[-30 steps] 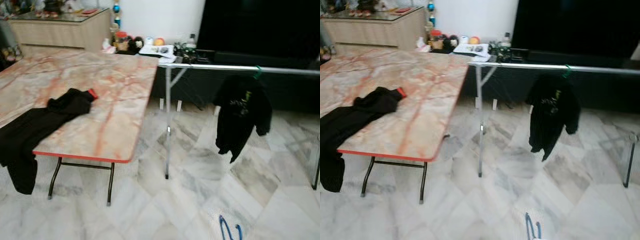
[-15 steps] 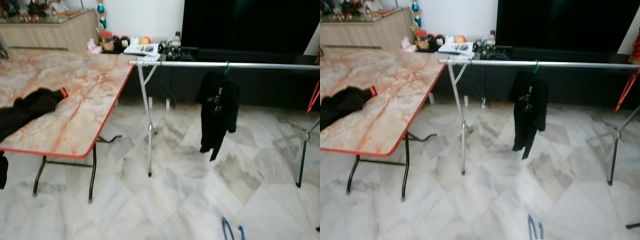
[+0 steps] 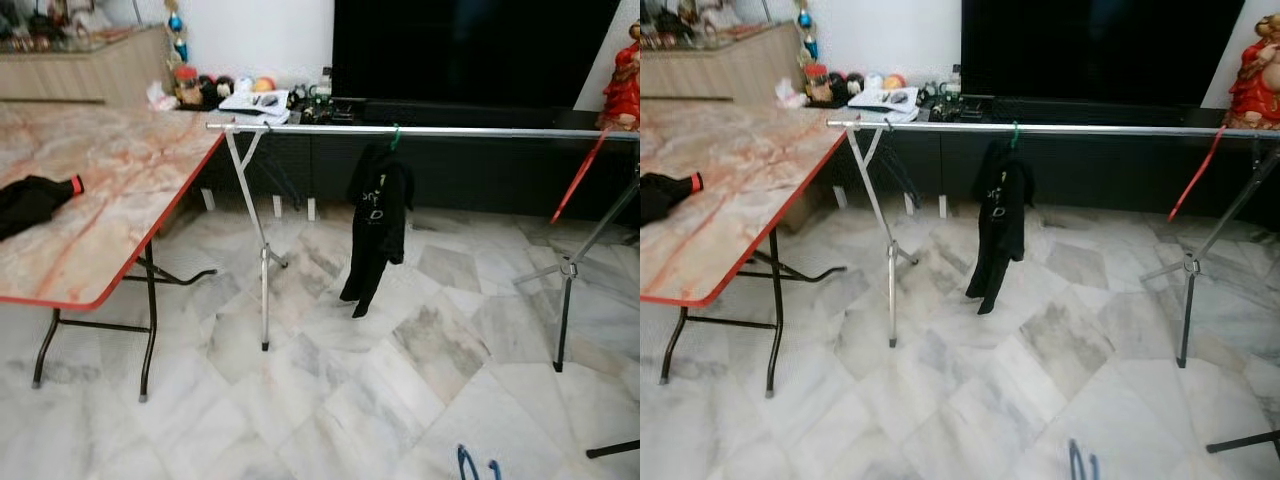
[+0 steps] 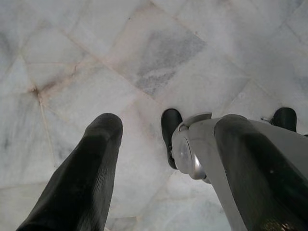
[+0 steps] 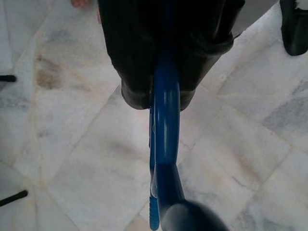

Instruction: Hang hanger

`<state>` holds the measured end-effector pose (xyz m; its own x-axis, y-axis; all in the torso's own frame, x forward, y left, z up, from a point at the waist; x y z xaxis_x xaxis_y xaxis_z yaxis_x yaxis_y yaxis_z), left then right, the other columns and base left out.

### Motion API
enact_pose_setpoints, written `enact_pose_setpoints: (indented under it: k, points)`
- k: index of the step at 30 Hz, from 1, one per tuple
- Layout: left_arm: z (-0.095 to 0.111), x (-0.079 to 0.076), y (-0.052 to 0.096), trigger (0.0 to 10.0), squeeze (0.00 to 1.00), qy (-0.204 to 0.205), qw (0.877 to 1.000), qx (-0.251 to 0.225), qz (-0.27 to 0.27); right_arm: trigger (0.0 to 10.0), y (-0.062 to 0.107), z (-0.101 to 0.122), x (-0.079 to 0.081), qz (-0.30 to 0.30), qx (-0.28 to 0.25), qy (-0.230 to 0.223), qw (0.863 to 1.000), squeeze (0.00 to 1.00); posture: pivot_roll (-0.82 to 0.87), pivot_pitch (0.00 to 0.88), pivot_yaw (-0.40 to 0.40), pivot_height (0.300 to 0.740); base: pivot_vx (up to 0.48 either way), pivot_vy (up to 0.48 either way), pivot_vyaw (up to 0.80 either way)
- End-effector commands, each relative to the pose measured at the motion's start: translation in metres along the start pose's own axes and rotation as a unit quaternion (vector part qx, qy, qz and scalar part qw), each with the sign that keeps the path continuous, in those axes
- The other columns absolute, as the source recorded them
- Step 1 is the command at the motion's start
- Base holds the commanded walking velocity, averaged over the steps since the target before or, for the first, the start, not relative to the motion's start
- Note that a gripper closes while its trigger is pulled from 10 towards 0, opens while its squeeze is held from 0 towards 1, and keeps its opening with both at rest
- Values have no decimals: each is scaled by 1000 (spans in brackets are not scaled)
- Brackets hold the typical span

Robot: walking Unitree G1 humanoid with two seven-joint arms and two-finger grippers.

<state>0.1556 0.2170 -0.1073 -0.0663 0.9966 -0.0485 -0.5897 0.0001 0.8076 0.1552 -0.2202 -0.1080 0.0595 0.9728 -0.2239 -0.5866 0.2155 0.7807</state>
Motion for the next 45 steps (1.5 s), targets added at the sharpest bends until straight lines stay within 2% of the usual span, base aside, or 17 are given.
enact_pose_setpoints:
  k: [1, 8, 22, 35, 45]
  points:
    - [-5, 8, 3, 10000, 0, -2, 1000, 10, 8, 10000, 0, 0, 10, 11, 2, -5, 1000, 0, 153, 14, 10, 740, 0, 0, 0]
    - [-4, 8, 3, 10000, 0, 4, 1000, 11, 4, 10000, 0, 0, 10, 10, 3, -7, 1000, 0, 149, 3, 9, 740, 0, 0, 0]
    - [-2, 9, 3, 10000, 0, -2, 1000, 5, -3, 10000, 0, 0, 14, 20, 7, 4, 1000, 0, 155, 0, 8, 740, 249, 0, 0]
    - [3, -2, 0, 10000, 0, -3, 1000, -7, -17, 10000, -1, 5, 15, 21, 3, 3, 1000, 0, 152, 0, 3, 740, 273, 0, 0]
    - [6, -2, 0, 10000, 0, 2, 1000, -15, -21, 10000, -1, 4, 15, 17, 10, 0, 1000, 0, 153, 5, 1, 740, 283, 0, -67]
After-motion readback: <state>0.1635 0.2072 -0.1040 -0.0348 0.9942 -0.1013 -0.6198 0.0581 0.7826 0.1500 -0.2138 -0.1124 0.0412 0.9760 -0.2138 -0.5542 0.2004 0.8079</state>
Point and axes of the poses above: a point about 5 cm out from each wrist's last joint towards the gripper, its own y axis pointing back from the gripper into the wrist, its own z axis along the axis of the wrist's last joint, x = y × z, the point moved 2 cm from there along -y, pointing out of the wrist towards the gripper, and after that the axes turned 10 degrees about y, right-handed, at the moved point
